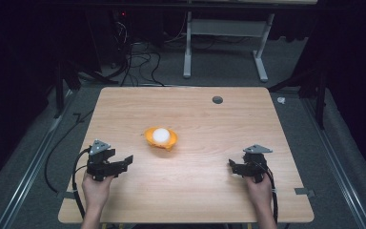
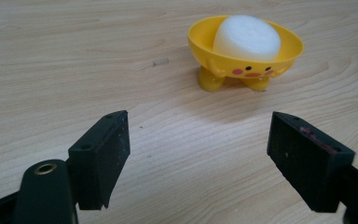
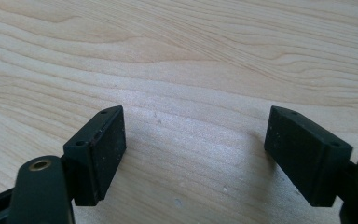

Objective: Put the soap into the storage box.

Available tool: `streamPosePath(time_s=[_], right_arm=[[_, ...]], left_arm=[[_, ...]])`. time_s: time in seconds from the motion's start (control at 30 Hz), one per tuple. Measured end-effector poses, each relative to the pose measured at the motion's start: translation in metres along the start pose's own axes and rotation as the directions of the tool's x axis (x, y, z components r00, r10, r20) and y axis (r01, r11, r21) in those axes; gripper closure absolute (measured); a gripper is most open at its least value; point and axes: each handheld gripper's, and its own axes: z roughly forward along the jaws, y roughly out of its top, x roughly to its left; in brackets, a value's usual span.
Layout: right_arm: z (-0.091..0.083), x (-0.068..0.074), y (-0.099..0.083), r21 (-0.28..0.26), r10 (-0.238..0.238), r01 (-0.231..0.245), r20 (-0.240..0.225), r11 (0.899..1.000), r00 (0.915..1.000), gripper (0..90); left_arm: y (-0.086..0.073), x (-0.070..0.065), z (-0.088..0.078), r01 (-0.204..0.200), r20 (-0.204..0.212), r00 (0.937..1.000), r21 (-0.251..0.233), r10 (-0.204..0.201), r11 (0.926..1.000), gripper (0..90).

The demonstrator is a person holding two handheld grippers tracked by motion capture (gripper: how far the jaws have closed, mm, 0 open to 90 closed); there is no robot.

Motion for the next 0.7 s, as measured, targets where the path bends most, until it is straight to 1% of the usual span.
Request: streamPosePath(time_s=[0.13, 0.27, 0.33, 0.7], right_arm=[[0.0, 0.0, 0.0, 0.001, 0.001, -0.001, 0.0, 1.0, 1.0, 21.4], [0.0, 0.0, 0.0, 0.0, -0.001, 0.001, 0.0, 1.0, 1.0, 21.4], [0.0, 0.0, 0.0, 0.0, 0.001, -0.001, 0.0, 1.0, 1.0, 21.4], [0.0, 0.0, 0.0, 0.001, 0.001, -0.001, 0.0, 1.0, 1.0, 21.4]], left_arm=[[-0.003, 0.002, 0.001, 0.013, -0.002, 0.9999, 0.0, -0.013, 0.9999, 21.8], [-0.006, 0.004, 0.002, 0.014, -0.008, 0.9999, 0.01, -0.014, 0.9999, 21.8], [-0.007, 0.005, 0.004, 0.023, -0.007, 0.9997, 0.012, -0.023, 0.9997, 21.8], [-0.011, 0.009, 0.007, 0.03, -0.021, 0.9993, 0.026, -0.029, 0.9992, 21.9]])
